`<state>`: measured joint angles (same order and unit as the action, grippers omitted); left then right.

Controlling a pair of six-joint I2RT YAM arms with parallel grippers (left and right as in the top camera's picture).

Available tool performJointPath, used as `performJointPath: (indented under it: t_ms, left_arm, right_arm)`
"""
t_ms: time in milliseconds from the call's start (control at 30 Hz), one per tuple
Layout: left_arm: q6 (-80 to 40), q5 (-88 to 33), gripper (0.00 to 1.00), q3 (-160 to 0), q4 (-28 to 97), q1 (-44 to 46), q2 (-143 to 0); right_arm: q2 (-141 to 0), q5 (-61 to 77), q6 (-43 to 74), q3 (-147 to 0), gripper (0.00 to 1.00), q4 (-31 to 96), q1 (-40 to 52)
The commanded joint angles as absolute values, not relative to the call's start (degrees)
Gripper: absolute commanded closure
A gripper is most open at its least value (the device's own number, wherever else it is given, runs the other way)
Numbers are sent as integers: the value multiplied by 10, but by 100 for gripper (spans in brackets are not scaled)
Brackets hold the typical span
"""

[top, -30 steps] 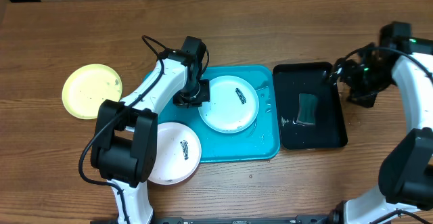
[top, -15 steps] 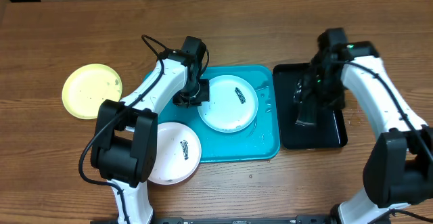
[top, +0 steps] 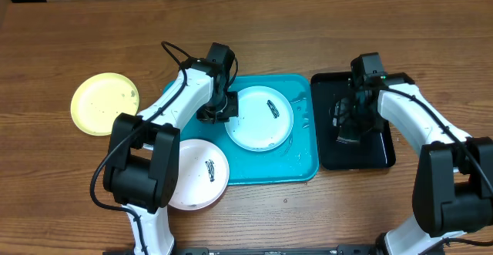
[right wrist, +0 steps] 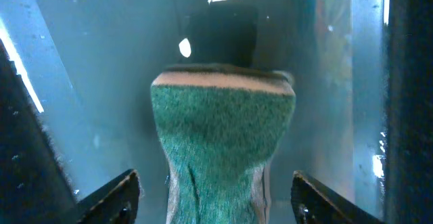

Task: Clean dirty plates on tray and stack at the side
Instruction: 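Reach the right gripper into the black tray and grasp the green sponge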

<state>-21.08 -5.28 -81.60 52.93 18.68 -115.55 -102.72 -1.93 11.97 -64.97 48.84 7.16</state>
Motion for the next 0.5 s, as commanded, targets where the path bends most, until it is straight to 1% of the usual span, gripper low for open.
performJointPath:
  t_ms: [0, 100, 167, 267, 400, 467]
  left_arm:
    - [-219, -44, 96, -809, 528, 189, -1162]
    - [-219, -44, 96, -808, 525, 189, -1162]
    - [-219, -44, 95, -808, 524, 189, -1162]
    - [-219, -44, 95, -808, 524, 189, -1162]
    - [-219, -44, 89, -808, 524, 189, -1162]
    - [-219, -44, 88, -808, 523, 189, -1162]
  right_arm:
    - [-1026, -27, 124, -634, 35, 470, 71]
    - [-1026, -27, 124, -633, 43, 461, 71]
    - [-1026, -27, 124, -633, 53, 461, 71]
    - [-1026, -24, 124, -633, 60, 468, 71]
    - [-1026, -25, 124, -628, 62, 472, 71]
    - [-1026, -25, 124, -621, 62, 467, 71]
